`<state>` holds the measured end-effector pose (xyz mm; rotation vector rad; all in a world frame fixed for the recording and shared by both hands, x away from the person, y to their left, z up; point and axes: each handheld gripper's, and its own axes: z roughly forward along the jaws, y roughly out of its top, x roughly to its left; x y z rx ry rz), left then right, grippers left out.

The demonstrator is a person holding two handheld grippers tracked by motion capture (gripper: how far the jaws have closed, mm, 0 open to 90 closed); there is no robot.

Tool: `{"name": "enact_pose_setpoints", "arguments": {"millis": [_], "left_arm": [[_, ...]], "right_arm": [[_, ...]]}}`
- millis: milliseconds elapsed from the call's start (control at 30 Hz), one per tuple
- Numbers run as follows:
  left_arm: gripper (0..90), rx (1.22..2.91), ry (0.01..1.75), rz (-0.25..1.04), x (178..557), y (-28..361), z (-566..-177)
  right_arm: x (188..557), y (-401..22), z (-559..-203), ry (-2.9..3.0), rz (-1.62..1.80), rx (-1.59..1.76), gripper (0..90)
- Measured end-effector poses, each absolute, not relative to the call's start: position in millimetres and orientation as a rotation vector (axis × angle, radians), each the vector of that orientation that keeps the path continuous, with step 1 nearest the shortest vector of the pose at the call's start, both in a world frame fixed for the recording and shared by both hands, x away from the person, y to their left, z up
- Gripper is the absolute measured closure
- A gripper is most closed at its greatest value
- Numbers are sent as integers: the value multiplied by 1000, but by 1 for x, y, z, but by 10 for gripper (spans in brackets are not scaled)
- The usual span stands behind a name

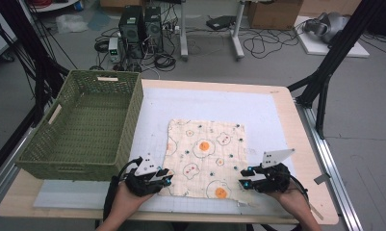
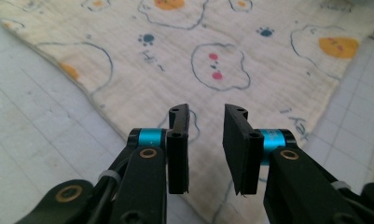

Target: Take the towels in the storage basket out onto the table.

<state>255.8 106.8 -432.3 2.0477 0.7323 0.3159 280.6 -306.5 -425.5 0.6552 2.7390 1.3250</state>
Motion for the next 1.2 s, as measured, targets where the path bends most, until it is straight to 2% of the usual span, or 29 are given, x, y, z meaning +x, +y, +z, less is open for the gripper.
{"name": "enact_pose_setpoints", "arguments": {"millis": [33, 233, 500, 733, 1200], "left_arm": [[661, 2040, 734, 328, 258, 107, -432], [591, 1982, 748, 349, 270, 106, -430], [522, 1999, 715, 364, 272, 96, -431], [514, 1992, 709, 358, 272, 98, -432], [512, 1978, 714, 360, 271, 100, -432]], "right_arm": [[284, -306, -426, 2712, 1329, 670, 555], [301, -305, -429, 2619, 1357, 750, 496], [317, -288, -429, 2580, 1362, 747, 450], [315, -282, -428, 2576, 1329, 750, 399], [313, -284, -429, 2581, 1331, 758, 386]]}}
